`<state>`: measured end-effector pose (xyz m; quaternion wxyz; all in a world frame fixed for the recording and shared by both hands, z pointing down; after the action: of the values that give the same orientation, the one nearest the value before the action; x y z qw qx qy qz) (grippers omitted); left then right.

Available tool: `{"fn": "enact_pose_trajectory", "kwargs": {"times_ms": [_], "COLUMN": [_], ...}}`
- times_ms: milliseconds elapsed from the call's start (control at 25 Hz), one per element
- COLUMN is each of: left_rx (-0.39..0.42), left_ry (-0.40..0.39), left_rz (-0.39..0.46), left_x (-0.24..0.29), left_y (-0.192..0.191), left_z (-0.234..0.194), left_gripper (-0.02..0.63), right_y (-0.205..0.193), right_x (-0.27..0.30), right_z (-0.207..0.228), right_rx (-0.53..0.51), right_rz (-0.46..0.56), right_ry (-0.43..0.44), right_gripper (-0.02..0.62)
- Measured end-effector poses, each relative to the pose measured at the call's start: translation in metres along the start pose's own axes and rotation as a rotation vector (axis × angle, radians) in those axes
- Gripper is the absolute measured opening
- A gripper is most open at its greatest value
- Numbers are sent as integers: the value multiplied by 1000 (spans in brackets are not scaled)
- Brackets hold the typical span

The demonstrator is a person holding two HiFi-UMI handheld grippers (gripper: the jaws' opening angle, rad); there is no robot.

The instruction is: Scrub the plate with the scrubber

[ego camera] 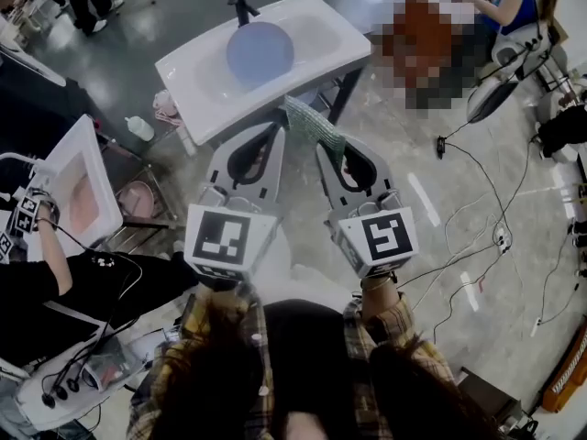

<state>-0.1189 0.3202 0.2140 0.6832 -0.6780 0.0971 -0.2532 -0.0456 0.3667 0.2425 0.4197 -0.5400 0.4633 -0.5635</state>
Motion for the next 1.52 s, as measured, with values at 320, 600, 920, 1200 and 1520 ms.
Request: {"fn": "enact_pose_trajectory", "kwargs": {"times_ms": [320,600,920,1200,1520], "left_rx": [-1,-28,-38,-49,-83], "left_ry": [-30,-30,-40,1,138], "left_rz": [10,-6,-41,-53,-47], "left_x": [75,109,143,170,214], "left_y": [13,9,-6,-7,-3], "left_z": [-71,-131,-170,-189,-225], "left_gripper": [14,14,14,14,14], "right_y": [22,28,27,30,43], "right_x": [89,158,204,237,301], "right_z": [36,45,64,83,112], "right_rx": [14,9,14,9,-14], "right_rz": [-13,-23,-46,-55,-23], "right_ry": [-35,-42,-73,-37,90], "right_gripper": [97,97,97,97,97]}}
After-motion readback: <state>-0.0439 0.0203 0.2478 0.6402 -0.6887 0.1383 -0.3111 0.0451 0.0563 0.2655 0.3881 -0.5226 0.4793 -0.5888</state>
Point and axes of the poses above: the fingertips, and each gripper's own axes: x forward along the fingers, z to its right, y out of its top, the point moved 2 cm from there along -x, backward along the fingers, and after that the axes turned 7 degrees about -z, right-handed, at the moved point
